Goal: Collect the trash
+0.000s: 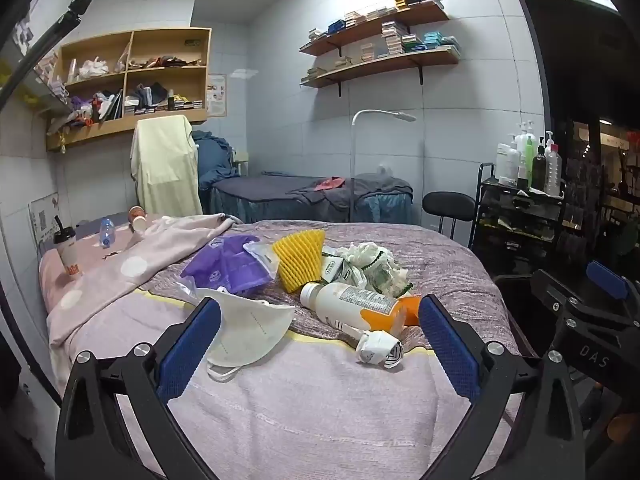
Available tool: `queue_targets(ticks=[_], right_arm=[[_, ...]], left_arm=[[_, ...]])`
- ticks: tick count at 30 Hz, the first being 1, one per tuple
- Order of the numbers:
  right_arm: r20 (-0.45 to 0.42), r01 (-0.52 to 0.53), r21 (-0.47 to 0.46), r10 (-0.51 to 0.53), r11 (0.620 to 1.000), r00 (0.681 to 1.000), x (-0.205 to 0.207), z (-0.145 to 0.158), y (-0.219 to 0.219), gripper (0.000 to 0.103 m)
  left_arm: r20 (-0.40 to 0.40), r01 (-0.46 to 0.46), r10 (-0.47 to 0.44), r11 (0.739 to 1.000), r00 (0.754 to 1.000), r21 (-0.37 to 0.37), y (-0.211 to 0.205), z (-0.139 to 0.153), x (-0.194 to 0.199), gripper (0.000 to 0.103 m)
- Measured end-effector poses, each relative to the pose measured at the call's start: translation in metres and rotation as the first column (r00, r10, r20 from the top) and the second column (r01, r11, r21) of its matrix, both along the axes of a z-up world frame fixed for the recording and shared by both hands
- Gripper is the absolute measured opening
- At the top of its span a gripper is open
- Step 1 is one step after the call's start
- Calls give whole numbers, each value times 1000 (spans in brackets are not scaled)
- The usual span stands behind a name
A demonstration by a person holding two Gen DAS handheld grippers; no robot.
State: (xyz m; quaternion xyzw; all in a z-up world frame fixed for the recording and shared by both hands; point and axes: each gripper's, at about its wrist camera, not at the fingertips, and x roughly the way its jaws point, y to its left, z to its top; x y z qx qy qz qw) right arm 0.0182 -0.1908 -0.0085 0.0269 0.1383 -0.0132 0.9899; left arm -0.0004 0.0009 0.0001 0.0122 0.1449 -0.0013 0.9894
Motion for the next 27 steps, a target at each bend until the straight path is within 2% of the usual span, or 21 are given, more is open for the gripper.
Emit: queue_targets(ticks=[5,9,27], right_arm=[[-18,-6,-19,6,1000,1000,1,-2,1,98],[3,-10,31,10,999,1000,-5,5,-7,98],[-23,-19,53,20,998,1000,2,-3,-3,98]], left_arm=[[-5,2,-2,1000,1000,4,-2,-2,-1,97],[-13,4,-4,1000,1000,9,-4,-4,4,97],[-22,8,-8,1000,1000,6,1,-4,3,97]])
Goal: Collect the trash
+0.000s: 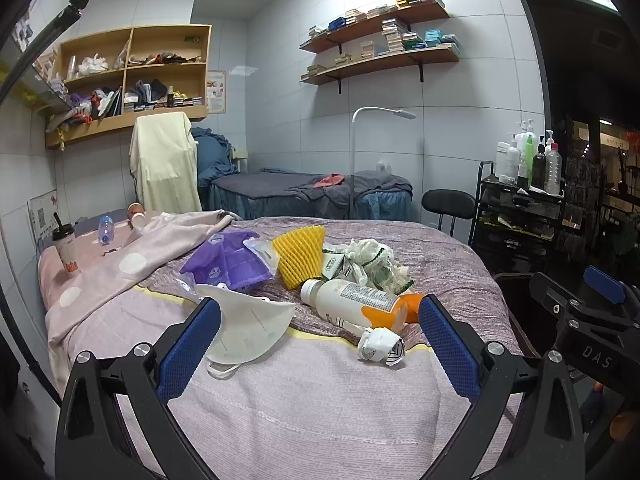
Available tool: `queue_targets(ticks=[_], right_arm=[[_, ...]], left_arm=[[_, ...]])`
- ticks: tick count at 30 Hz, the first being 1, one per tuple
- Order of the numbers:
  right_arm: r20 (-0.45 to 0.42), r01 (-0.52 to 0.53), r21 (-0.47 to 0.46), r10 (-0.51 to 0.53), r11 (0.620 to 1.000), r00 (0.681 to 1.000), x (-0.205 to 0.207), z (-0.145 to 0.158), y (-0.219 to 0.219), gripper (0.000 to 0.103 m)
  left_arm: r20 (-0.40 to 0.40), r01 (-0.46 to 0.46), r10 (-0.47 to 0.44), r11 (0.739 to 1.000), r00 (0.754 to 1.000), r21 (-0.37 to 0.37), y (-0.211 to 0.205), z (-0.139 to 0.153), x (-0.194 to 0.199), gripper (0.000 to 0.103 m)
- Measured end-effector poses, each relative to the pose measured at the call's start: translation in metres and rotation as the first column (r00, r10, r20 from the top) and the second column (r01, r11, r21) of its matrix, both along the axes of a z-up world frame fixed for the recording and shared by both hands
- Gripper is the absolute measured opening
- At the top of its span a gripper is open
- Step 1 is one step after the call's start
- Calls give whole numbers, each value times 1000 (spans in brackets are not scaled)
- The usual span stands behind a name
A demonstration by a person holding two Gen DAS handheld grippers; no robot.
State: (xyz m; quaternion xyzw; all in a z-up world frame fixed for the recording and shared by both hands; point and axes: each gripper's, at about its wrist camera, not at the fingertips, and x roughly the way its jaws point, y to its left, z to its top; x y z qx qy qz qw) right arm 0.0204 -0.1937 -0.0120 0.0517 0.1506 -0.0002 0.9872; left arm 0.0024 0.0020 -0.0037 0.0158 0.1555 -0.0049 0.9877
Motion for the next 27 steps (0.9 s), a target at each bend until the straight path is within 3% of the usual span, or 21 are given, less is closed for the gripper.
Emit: queue_targets(ticks=[27], right_arm=[[-23,-20,4,21,1000,1000,2,-1,4,98]], left_arm=[[-38,-8,8,1000,999,-14,6,-4,3,97]])
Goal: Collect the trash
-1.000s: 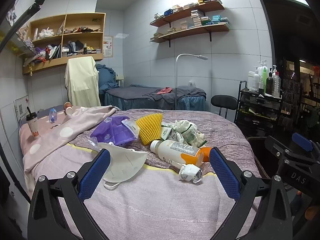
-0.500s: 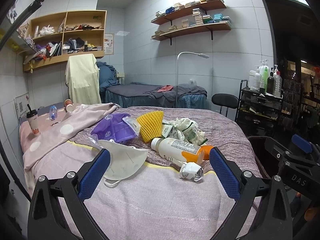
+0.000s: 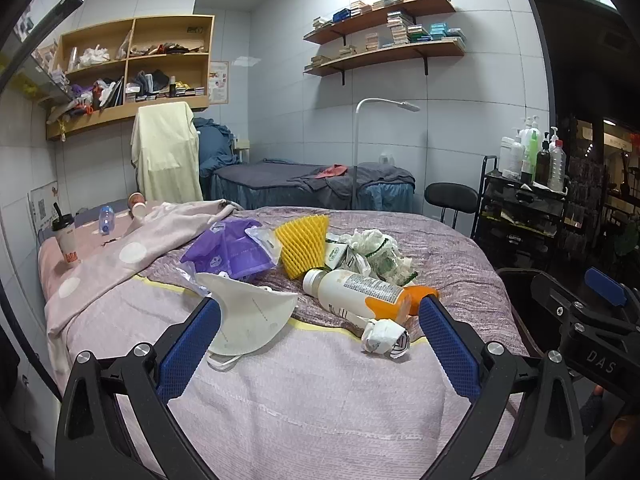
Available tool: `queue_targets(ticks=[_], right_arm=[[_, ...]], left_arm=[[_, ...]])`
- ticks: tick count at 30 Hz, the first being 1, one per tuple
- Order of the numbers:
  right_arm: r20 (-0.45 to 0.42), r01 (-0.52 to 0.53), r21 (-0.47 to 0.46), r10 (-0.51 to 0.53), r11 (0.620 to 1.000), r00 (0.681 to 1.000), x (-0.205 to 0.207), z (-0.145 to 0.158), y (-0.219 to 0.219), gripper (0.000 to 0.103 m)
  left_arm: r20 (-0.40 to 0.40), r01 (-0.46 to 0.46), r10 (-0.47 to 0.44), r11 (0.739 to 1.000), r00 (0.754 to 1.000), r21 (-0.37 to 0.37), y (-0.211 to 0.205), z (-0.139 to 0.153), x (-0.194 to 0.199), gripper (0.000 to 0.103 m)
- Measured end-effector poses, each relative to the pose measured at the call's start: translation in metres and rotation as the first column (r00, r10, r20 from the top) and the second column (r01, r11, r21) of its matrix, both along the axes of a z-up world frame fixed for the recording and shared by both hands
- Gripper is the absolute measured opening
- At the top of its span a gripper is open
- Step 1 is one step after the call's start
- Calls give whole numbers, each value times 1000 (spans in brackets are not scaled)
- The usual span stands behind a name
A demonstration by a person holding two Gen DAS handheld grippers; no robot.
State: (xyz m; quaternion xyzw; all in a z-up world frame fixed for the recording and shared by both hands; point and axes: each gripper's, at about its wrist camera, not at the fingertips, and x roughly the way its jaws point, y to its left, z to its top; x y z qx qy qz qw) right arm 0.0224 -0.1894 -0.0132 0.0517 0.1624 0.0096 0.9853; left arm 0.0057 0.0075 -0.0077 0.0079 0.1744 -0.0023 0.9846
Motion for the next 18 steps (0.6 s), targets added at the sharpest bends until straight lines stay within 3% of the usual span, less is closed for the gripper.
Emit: queue_targets(ticks=[18], right_arm=[[-9,-9,0,9,1000,1000,1,-3,2,98]], left_arm=[[-8,0,0,1000,1000,-1,-1,-2,0,97]])
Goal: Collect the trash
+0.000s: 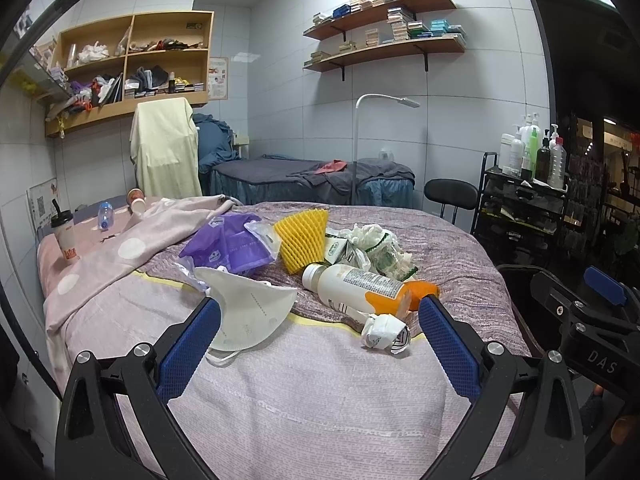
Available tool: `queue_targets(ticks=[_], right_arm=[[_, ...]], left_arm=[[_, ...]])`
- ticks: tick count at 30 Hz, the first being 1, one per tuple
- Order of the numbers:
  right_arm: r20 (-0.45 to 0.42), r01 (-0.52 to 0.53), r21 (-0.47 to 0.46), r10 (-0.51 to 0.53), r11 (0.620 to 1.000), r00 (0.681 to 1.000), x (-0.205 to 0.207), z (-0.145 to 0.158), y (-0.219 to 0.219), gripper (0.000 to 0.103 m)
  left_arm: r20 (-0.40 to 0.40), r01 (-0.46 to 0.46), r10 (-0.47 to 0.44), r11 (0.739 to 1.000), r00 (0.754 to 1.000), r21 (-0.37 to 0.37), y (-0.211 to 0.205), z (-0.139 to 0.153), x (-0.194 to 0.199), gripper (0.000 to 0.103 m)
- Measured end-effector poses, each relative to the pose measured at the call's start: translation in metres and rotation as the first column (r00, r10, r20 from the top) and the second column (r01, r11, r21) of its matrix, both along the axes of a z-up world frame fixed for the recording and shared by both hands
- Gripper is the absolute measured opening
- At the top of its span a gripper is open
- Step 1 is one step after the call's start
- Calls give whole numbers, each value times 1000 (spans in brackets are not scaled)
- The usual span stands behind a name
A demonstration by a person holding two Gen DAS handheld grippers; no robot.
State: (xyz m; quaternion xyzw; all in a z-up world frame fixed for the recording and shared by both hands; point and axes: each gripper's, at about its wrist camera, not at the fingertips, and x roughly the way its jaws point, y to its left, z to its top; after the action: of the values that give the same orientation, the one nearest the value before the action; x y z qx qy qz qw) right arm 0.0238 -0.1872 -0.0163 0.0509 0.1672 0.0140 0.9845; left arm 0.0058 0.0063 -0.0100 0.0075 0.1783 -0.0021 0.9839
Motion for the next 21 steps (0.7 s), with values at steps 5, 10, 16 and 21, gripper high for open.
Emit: queue_targets(ticks=[5,10,16,21], right_arm=[[-7,-3,2,3,1000,1000,1,-1,0,98],[-12,-4,3,4,1000,1000,1,-2,1,98],[-16,-6,2,6,1000,1000,2,-3,2,98],[-20,-11,1,11,1000,1000,3,-3,3,98]], left_arm=[[-9,1,-1,1000,1000,1,0,-3,1,97],[-25,-1,1,1000,1000,-3,1,-3,3,97],[-28,-1,1,1000,1000,-3,0,-3,3,97],[-30,-3,3,1000,1000,-3,0,-3,3,97]])
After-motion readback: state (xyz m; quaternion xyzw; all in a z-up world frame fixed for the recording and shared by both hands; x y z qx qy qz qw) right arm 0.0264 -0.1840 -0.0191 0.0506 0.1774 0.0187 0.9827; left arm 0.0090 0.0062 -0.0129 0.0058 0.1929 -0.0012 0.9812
